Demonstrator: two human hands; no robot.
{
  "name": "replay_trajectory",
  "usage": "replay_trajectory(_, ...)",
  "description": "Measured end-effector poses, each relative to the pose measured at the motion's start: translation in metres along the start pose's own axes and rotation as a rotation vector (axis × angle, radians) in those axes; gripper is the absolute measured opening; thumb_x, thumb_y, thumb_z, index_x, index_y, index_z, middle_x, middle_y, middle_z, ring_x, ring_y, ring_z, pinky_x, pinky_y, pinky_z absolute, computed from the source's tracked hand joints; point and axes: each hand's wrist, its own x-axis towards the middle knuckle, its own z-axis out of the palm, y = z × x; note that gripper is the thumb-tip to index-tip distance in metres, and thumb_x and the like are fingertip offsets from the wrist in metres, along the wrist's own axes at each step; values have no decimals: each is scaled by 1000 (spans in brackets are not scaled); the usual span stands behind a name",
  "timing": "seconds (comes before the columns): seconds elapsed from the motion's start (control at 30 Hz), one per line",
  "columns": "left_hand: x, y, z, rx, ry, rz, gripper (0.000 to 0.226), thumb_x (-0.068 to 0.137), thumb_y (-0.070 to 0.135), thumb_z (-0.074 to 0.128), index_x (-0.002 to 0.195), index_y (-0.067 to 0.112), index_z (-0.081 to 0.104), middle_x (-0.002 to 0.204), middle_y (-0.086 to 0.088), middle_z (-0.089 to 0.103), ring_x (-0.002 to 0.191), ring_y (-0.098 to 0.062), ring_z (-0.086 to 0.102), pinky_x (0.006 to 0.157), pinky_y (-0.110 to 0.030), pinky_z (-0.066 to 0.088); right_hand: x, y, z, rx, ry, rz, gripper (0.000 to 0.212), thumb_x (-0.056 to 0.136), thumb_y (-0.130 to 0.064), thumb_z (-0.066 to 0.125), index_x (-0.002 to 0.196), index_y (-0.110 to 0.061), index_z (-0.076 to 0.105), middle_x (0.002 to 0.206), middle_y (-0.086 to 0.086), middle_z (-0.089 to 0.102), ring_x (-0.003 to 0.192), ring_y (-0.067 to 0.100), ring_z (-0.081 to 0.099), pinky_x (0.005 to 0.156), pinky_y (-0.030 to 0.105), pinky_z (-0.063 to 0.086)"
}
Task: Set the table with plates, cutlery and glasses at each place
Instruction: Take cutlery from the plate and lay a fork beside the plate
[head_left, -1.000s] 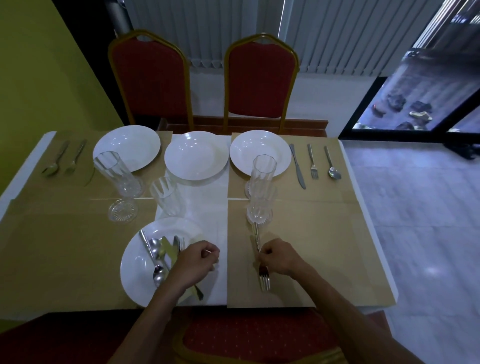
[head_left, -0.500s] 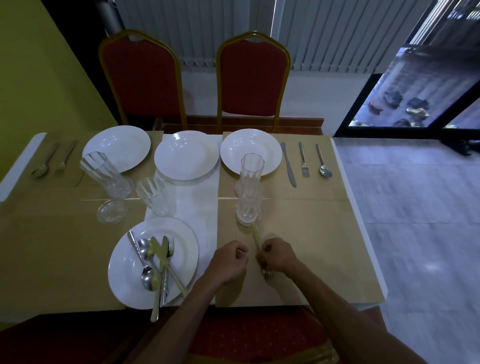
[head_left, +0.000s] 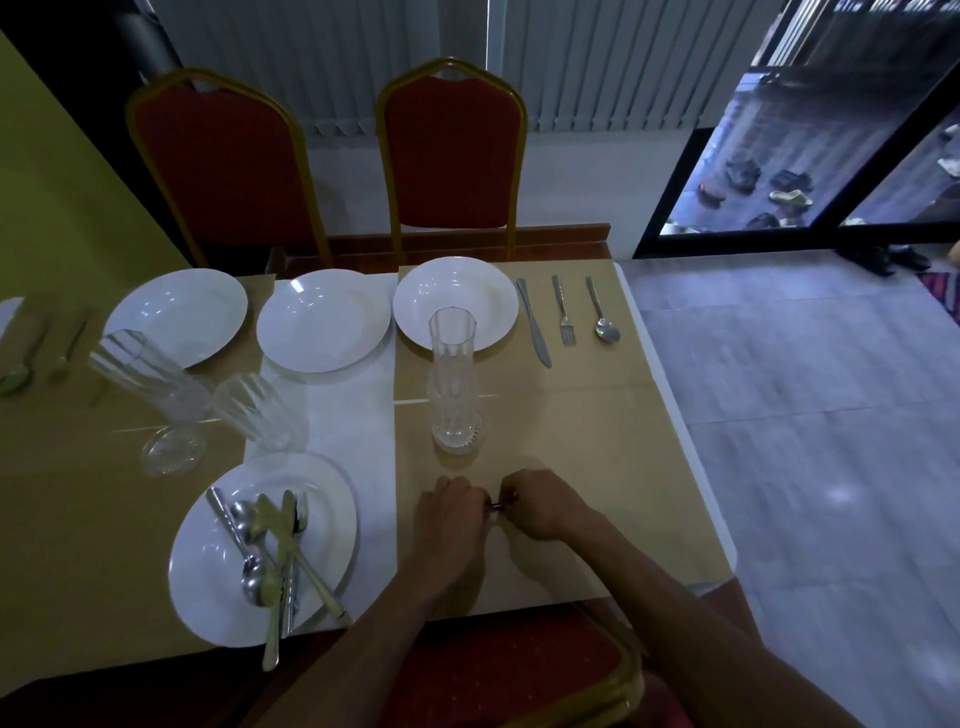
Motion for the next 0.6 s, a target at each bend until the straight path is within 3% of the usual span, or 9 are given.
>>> replay_trajectory(0.07,2,8,4,-90,-57,-19,21,99,26,52,107,22,71,103,-1,68,96,-18,61,76,-29,44,-4,10,-4,36,35,-16,17,88,-17,63,101,-15,73,110,7,70,104,24,64,87,31,51)
replay_trajectory(0.17,4,16,11,-331,-77,-167,21,94,37,56,85,25,70,82,5,68,77,-14,62,66,-30,47,-15,18,-14,354,285,-33,16,83,-5,63,90,-15,74,94,-4,73,85,13,66,80,21,51)
replay_trajectory(0.27,7,29,17,-653,-60,-379,32,89,37,60,62,20,63,56,8,58,54,-9,52,52,-25,39,-23,29,-22,622,457,81,12,83,-12,67,82,-22,73,80,-8,71,73,12,70,72,23,54)
replay_trajectory(0.33,10,42,22,-822,-54,-445,28,83,37,63,66,16,69,56,6,60,52,-9,49,50,-24,37,-25,45,-22,637,387,173,10,84,-20,68,76,-19,73,73,-1,71,70,18,71,70,33,56)
replay_trajectory(0.4,14,55,25,-874,-79,-422,23,82,37,66,71,18,73,63,6,65,58,-8,53,55,-24,41,-27,58,-17,574,259,247,21,86,-25,65,75,-10,73,69,7,71,63,17,69,62,30,53)
replay_trajectory(0.5,24,69,36,-770,-128,-338,33,88,32,67,58,19,66,51,10,60,54,-2,51,56,-23,40,-27,73,-9,600,205,298,30,87,-32,68,73,-7,73,59,4,66,51,9,60,53,23,45)
replay_trajectory(0.6,29,84,47,-701,-128,-314,38,87,34,67,52,22,61,49,7,58,52,-3,53,50,-21,37,-21,88,-9,590,217,305,28,82,-30,71,66,-7,70,64,10,69,58,17,63,59,32,49)
